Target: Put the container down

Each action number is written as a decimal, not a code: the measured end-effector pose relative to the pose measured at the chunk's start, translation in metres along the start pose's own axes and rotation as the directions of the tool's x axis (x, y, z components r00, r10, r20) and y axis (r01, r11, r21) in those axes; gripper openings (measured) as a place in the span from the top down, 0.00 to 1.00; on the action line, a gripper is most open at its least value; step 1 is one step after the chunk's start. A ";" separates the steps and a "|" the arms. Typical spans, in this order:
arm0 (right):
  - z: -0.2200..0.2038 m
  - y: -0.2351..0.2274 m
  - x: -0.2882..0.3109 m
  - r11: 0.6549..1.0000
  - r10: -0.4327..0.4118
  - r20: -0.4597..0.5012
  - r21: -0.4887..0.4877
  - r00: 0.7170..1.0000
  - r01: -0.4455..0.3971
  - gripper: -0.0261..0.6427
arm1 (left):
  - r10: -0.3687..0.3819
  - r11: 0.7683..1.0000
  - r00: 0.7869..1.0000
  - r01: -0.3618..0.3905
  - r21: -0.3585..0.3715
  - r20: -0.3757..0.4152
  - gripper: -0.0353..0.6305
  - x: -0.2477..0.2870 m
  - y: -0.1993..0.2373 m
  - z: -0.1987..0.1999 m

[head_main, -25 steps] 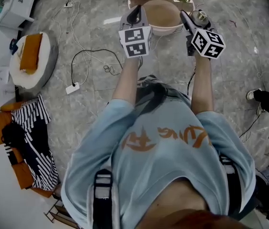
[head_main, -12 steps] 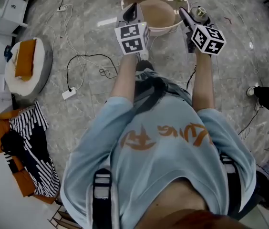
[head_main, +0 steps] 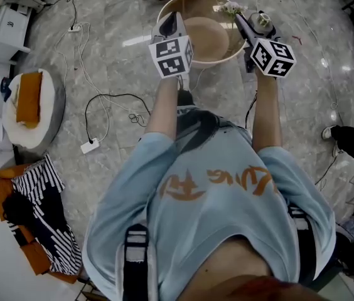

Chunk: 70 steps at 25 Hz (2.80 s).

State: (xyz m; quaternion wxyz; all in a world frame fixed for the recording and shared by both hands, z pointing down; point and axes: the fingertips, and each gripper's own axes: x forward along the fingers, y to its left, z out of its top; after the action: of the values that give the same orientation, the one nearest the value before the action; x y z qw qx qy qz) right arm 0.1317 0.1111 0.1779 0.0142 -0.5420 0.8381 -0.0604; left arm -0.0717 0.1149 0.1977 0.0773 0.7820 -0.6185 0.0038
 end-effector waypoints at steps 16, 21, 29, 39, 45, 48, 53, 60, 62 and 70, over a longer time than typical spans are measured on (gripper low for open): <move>-0.067 -0.042 0.242 0.997 -0.038 -0.157 0.058 0.987 0.048 0.42 | -0.054 0.993 0.973 0.030 -0.111 -0.224 0.91 0.229 0.119 -0.068; -0.084 -0.050 0.290 0.997 -0.046 -0.204 0.054 0.978 0.059 0.42 | -0.091 0.989 0.957 0.054 -0.138 -0.275 0.91 0.278 0.141 -0.088; -0.106 -0.064 0.311 0.997 -0.059 -0.256 0.041 0.965 0.072 0.42 | -0.150 0.980 0.936 0.097 -0.173 -0.319 0.91 0.317 0.138 -0.110; -0.145 -0.079 0.321 0.995 -0.027 -0.304 0.081 0.952 0.054 0.42 | -0.208 0.976 0.901 0.167 -0.139 -0.379 0.91 0.346 0.106 -0.140; -0.219 -0.091 0.325 0.994 0.073 -0.384 0.106 0.920 -0.034 0.42 | -0.205 0.977 0.888 0.164 -0.133 -0.412 0.91 0.363 0.093 -0.190; -0.260 -0.097 0.321 0.990 0.111 -0.416 0.121 0.903 -0.066 0.42 | -0.211 0.976 0.879 0.171 -0.132 -0.428 0.91 0.367 0.087 -0.223; -0.333 -0.104 0.320 0.985 0.157 -0.462 0.132 0.873 -0.108 0.42 | -0.207 0.977 0.872 0.161 -0.140 -0.443 0.91 0.381 0.090 -0.277; -0.409 -0.105 0.311 0.978 0.197 -0.493 0.159 0.848 -0.135 0.42 | -0.218 0.972 0.856 0.150 -0.179 -0.469 0.91 0.388 0.086 -0.349; -0.428 -0.108 0.311 0.978 0.198 -0.506 0.164 0.840 -0.132 0.42 | -0.224 0.971 0.850 0.151 -0.186 -0.477 0.91 0.388 0.084 -0.365; -0.474 -0.122 0.332 0.980 0.189 -0.529 0.157 0.827 -0.123 0.42 | -0.224 0.971 0.830 0.144 -0.192 -0.511 0.91 0.394 0.089 -0.409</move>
State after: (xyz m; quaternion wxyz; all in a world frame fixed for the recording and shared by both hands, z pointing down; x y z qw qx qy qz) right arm 0.0627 -0.1995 0.6766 -0.1866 -0.4308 0.8444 -0.2581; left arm -0.0280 -0.2345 0.6525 0.3013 0.7987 -0.4935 0.1663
